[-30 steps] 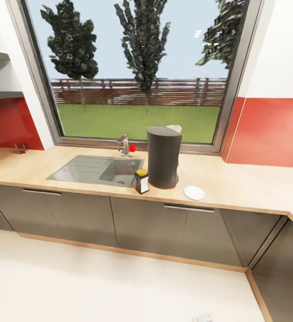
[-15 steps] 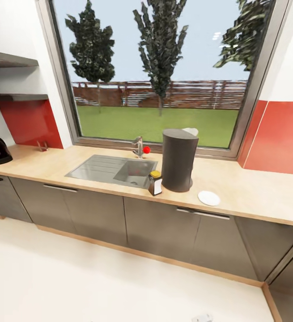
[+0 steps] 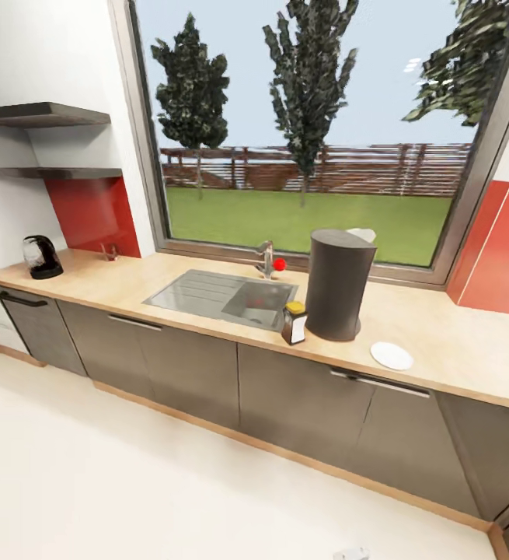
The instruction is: Set up a coffee station on the kitchen countertop: keep the coffee maker on the countertop, move the bottle of coffee from the kitchen shelf to the counter next to the coffee maker, place a paper coffee filter on top of the coffee maker, put the saucer next to the coffee maker with the coffee cup on the saucer, and place the electric kettle next to the coffee maker.
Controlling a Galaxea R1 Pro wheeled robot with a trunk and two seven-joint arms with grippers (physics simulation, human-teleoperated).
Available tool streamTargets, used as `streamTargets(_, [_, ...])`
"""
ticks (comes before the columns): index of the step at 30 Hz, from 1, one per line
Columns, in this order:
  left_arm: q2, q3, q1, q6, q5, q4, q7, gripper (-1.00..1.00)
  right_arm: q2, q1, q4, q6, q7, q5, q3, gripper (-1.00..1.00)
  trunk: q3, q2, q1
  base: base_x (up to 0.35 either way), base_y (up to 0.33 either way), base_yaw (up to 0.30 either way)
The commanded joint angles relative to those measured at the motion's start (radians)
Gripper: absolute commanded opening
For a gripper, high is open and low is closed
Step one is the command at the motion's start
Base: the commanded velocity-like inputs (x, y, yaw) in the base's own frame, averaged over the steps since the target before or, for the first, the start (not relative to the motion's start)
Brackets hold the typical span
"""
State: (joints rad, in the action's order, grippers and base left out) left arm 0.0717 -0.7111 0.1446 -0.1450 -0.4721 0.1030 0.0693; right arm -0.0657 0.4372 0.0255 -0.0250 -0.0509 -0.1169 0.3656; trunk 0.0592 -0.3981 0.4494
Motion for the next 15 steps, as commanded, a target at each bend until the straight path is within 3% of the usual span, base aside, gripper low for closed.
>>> streamTargets(1, [-0.001, -0.007, 0.000, -0.003, -0.011, 0.000, 0.002, 1.00, 0.000, 0.001, -0.001, -0.003, -0.003, -0.010, 0.009, 1.00, 0.001, -0.002, 0.001, 0.000, 0.000, 0.220])
streamTargets(10, [-0.002, -0.006, -0.003, -0.001, -0.013, 0.000, 0.001, 1.00, 0.000, 0.001, -0.001, -0.003, -0.003, -0.010, 0.009, 1.00, -0.008, -0.002, 0.001, 0.001, 0.000, 0.220])
streamTargets(15, [-0.003, -0.006, -0.003, -0.002, -0.013, 0.000, 0.001, 1.00, 0.000, 0.001, -0.001, -0.003, -0.003, -0.010, 0.009, 1.00, -0.013, -0.002, 0.001, 0.112, 0.025, 0.220])
